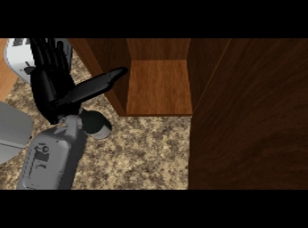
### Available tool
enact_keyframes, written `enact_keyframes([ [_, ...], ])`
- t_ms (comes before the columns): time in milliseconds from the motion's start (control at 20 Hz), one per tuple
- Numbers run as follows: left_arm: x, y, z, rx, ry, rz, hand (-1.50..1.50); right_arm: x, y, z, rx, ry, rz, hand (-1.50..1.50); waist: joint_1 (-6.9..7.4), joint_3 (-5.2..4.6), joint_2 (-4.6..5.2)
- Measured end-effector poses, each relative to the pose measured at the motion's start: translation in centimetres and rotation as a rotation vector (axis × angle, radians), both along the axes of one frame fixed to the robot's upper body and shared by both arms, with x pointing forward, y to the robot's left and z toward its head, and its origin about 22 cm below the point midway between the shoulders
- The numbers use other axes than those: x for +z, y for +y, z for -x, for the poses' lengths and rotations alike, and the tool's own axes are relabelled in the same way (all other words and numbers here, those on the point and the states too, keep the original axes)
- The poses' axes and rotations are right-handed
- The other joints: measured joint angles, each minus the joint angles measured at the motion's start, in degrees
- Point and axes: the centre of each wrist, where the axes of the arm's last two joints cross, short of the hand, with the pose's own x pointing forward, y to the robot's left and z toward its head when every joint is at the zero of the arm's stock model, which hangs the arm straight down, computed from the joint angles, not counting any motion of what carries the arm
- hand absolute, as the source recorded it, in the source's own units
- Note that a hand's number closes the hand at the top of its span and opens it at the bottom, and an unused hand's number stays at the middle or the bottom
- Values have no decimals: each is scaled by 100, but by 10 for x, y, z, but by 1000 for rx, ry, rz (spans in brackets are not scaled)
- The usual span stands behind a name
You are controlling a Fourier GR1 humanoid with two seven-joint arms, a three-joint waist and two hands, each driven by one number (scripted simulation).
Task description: Pick up the wine, place it into the cabinet and close the cabinet
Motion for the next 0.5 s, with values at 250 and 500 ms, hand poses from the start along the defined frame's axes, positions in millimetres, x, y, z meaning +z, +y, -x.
enact_keyframes([
  [250,3,-4,2,5,3,7,-150,8,-1,3,-2,2,8,-150,25,0,-3],
  [500,3,-18,2,14,4,2,-150,10,1,2,1,9,7,-150,28,0,-4],
])
